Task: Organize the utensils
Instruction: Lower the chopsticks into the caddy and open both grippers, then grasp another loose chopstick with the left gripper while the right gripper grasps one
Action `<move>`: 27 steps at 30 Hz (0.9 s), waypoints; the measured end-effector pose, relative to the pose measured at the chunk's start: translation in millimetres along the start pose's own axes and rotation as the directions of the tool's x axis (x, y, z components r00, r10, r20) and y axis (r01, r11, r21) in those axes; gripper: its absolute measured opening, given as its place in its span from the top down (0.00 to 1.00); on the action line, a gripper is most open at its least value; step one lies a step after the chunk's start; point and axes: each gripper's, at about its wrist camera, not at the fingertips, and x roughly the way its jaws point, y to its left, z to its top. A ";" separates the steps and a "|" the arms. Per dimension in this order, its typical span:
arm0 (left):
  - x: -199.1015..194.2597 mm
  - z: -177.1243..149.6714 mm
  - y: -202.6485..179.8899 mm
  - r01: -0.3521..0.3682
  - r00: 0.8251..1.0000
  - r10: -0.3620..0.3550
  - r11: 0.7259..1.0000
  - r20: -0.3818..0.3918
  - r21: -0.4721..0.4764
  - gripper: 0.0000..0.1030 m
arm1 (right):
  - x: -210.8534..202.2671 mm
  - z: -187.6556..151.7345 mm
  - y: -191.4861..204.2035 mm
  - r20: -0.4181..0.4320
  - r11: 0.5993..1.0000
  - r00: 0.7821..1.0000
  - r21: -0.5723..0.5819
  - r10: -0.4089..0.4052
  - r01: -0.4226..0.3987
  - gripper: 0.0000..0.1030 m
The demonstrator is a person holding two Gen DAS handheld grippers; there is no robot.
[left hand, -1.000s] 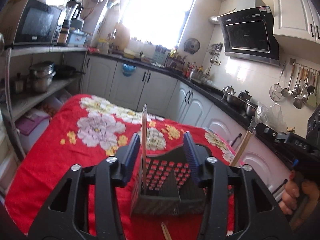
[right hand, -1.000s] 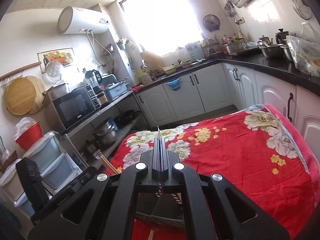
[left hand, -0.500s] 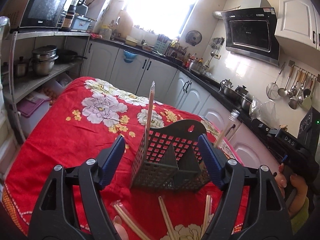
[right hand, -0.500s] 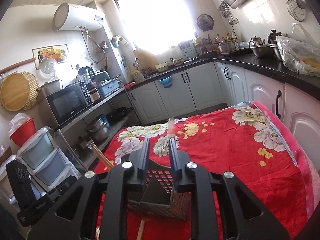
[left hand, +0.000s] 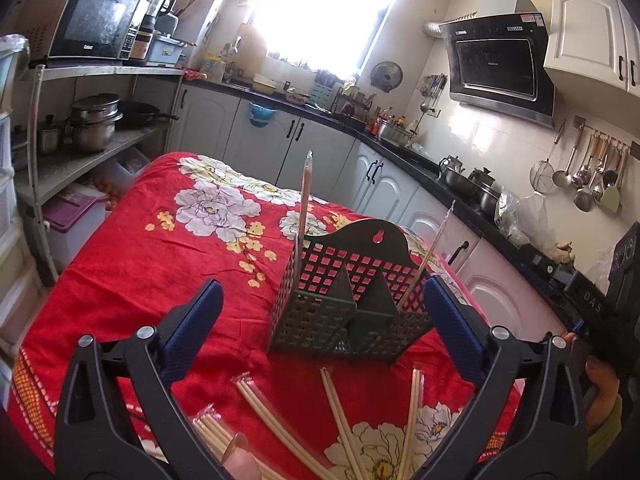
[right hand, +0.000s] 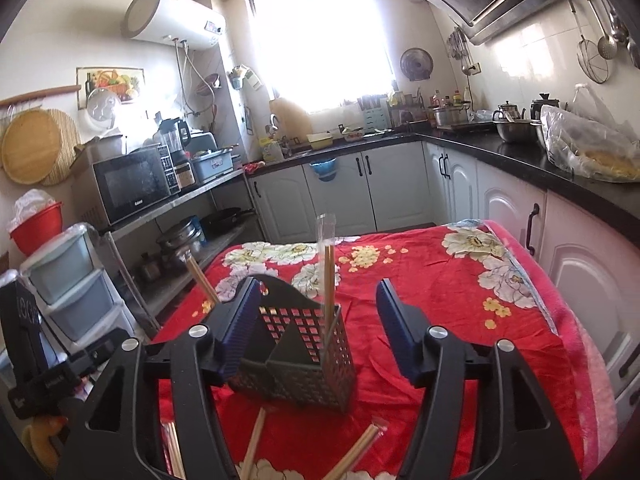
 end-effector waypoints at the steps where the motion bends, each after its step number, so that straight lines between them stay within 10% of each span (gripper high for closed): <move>1: -1.5 -1.4 0.9 0.000 1.000 0.000 1.000 -0.004 -0.003 0.10 | -1.0 -2.1 -0.3 -0.004 1.000 1.000 -0.004 0.000 0.000 0.41; 23: -23.4 -38.7 44.9 -0.071 0.992 0.063 0.995 -0.106 -0.075 0.11 | -2.7 -68.3 18.4 -0.189 0.998 0.981 -0.045 0.033 -0.043 0.40; 27: -23.6 -47.9 55.1 -0.085 0.987 0.071 0.992 -0.144 -0.098 0.24 | -0.9 -77.2 17.5 -0.215 0.998 0.976 -0.039 0.035 -0.044 0.40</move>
